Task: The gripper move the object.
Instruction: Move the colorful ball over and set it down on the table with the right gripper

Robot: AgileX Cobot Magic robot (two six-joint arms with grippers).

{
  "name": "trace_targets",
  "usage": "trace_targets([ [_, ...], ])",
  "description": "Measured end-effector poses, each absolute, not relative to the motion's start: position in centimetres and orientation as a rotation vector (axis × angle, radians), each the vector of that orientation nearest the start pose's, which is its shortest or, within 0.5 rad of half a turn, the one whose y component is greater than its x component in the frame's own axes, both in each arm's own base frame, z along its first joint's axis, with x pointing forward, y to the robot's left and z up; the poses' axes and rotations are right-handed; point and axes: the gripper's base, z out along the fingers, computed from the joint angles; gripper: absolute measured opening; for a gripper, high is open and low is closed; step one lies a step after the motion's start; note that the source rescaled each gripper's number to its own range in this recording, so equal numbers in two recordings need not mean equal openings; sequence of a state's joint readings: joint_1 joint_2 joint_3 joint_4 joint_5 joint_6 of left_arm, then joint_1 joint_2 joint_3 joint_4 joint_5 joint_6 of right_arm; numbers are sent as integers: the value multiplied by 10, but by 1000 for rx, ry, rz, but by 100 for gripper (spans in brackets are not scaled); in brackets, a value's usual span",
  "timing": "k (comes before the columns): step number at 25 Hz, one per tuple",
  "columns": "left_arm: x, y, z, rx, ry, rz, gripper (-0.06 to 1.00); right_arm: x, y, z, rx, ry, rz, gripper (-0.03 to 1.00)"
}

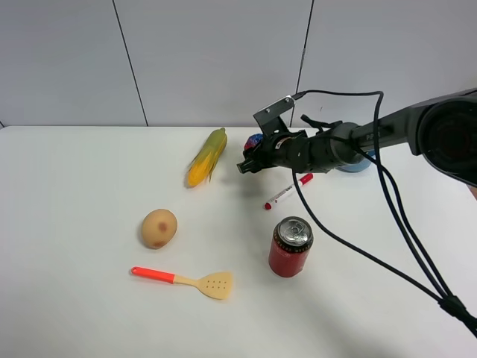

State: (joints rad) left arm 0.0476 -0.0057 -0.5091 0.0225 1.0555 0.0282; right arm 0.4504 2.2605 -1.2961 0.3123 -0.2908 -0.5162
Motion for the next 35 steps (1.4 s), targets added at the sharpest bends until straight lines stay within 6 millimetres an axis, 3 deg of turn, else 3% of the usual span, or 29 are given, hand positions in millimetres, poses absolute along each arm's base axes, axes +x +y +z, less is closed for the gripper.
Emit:
trace_targets([
  [20, -7, 1, 280, -21, 2025, 75, 100, 418, 194, 81, -670, 2095, 47, 2],
  [24, -7, 1, 280, -21, 2025, 75, 100, 418, 194, 81, -672, 2098, 47, 55],
  [26, -7, 1, 280, -21, 2025, 75, 100, 418, 194, 81, -671, 2099, 48, 71],
  [29, -7, 1, 280, -21, 2025, 75, 100, 417, 194, 81, -670, 2100, 49, 77],
  [35, -7, 1, 280, -21, 2025, 75, 100, 417, 194, 81, -670, 2101, 49, 78],
])
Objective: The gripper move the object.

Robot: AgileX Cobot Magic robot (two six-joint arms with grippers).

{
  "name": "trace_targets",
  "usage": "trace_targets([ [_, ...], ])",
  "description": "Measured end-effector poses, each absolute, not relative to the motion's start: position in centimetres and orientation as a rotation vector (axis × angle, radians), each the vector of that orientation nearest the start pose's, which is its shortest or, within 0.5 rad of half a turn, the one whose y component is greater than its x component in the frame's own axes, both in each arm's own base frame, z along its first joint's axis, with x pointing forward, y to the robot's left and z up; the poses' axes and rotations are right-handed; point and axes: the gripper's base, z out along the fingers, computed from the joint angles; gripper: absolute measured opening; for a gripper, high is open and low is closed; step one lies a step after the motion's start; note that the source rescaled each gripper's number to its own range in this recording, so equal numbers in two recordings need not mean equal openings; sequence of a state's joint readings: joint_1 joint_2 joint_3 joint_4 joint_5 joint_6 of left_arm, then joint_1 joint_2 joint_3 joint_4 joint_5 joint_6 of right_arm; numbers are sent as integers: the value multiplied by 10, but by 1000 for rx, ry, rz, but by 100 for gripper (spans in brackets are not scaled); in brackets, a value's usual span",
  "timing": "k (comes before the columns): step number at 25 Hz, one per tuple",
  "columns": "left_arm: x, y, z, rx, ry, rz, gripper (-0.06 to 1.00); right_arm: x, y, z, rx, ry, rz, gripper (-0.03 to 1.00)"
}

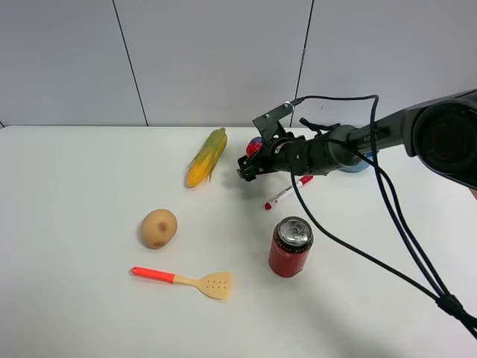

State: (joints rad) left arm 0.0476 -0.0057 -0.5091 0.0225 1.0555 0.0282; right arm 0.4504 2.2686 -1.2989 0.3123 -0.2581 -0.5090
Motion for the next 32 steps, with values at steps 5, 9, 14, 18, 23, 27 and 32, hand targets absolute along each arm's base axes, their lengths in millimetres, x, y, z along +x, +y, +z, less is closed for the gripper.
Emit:
trace_targets([
  [5, -7, 1, 280, -21, 2025, 75, 100, 417, 194, 81, -672, 2106, 51, 78],
  [9, -7, 1, 280, -21, 2025, 75, 100, 417, 194, 86, -669, 2104, 55, 78],
  [14, -7, 1, 280, -21, 2025, 75, 100, 417, 195, 110, -660, 2077, 71, 78],
  [18, -7, 1, 280, -21, 2025, 75, 100, 411, 195, 142, -675, 2085, 107, 78],
  [23, -7, 1, 280, -21, 2025, 75, 100, 392, 193, 191, -718, 2141, 180, 78],
  [27, -7, 1, 280, -21, 2025, 75, 100, 368, 188, 230, -784, 2219, 249, 78],
  [32, -7, 1, 280, -21, 2025, 75, 100, 328, 177, 275, -893, 2313, 323, 78],
])
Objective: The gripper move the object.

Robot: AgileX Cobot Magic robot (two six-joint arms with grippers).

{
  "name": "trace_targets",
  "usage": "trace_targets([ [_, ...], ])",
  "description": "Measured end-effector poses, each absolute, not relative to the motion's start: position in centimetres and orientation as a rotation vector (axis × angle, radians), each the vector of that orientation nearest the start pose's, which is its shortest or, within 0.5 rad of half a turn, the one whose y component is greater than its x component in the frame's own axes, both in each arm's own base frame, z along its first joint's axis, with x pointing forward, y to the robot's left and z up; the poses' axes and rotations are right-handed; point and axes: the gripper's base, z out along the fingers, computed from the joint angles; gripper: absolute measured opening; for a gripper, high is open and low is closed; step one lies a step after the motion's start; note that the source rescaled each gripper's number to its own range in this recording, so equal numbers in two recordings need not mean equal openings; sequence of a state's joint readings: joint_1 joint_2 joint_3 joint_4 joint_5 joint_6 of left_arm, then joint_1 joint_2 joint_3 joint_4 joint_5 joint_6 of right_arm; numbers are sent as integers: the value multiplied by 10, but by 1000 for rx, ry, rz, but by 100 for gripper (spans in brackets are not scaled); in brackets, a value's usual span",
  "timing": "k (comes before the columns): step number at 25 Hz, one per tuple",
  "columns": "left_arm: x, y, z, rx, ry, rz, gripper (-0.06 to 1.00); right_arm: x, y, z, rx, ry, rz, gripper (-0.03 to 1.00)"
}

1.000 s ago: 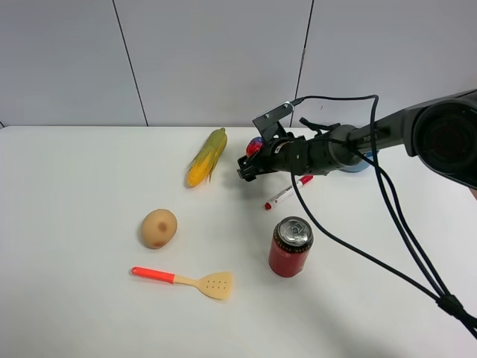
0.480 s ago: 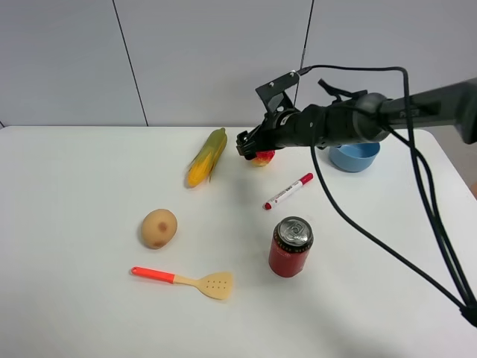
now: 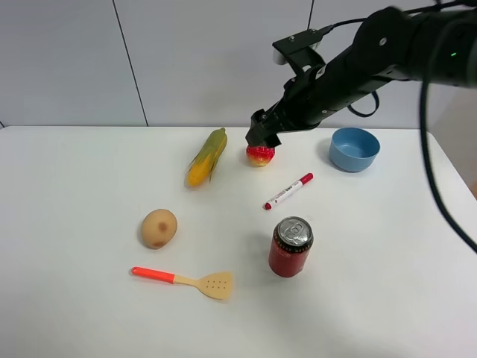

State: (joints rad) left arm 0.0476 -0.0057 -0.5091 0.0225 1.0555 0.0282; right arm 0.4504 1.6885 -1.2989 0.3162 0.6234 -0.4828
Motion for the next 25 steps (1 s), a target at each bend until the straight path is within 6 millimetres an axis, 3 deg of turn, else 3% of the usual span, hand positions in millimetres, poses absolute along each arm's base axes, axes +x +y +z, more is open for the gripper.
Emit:
trace_targets([
  [7, -7, 1, 280, -21, 2025, 75, 100, 273, 157, 325, -991, 2413, 396, 78],
  [13, -7, 1, 280, -21, 2025, 75, 100, 236, 138, 357, -953, 2461, 396, 78],
  [18, -7, 1, 280, -21, 2025, 75, 100, 231, 101, 378, -781, 2442, 263, 78],
  [25, -7, 1, 280, -21, 2025, 75, 100, 232, 31, 390, -470, 2487, 59, 78],
])
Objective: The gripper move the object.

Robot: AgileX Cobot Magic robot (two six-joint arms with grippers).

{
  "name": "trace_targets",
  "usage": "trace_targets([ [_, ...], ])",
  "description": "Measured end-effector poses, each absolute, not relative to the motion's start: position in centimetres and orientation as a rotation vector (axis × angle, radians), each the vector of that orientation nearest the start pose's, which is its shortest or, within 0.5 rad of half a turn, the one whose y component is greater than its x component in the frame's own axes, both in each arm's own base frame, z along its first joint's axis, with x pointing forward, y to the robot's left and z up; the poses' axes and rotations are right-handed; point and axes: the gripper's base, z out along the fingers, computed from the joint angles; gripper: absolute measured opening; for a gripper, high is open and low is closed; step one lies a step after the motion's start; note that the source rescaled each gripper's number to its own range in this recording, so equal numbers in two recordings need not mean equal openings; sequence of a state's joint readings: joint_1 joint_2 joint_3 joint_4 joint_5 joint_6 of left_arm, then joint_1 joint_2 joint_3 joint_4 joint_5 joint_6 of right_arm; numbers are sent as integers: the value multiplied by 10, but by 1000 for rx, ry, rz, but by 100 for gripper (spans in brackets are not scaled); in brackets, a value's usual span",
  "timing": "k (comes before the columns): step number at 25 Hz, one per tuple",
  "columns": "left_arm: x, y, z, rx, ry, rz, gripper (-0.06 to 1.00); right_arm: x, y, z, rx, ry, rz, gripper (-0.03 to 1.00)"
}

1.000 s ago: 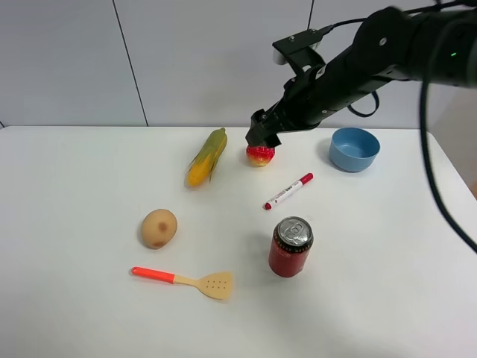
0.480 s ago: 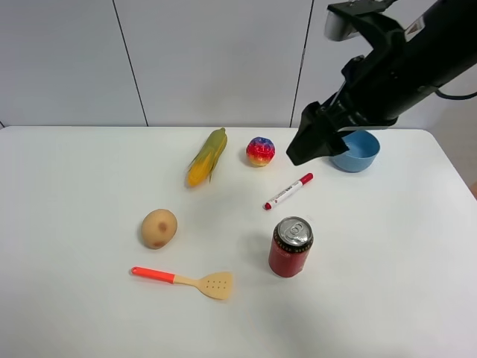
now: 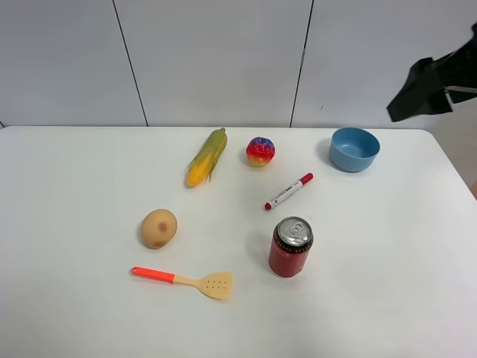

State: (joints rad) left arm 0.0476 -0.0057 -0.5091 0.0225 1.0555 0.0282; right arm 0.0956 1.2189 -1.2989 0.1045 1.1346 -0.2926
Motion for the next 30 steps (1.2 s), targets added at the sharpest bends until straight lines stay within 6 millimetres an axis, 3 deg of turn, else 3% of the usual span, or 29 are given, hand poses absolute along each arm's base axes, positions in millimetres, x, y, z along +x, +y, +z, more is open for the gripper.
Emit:
trace_targets([
  [5, -7, 1, 280, -21, 2025, 75, 100, 219, -10, 394, -283, 2559, -63, 78],
  [10, -7, 1, 280, -21, 2025, 75, 100, 196, -29, 409, -110, 2509, -137, 78],
  [17, -7, 1, 280, -21, 2025, 75, 100, 129, -21, 446, -1, 2291, -162, 78],
  [22, -7, 1, 280, -21, 2025, 75, 100, 81, -13, 461, 70, 2145, -147, 78],
  [25, -7, 1, 280, -21, 2025, 75, 100, 58, -9, 454, 77, 2106, -146, 78],
  [30, -7, 1, 280, -21, 2025, 75, 100, 34, -5, 414, 84, 2136, -140, 78],
])
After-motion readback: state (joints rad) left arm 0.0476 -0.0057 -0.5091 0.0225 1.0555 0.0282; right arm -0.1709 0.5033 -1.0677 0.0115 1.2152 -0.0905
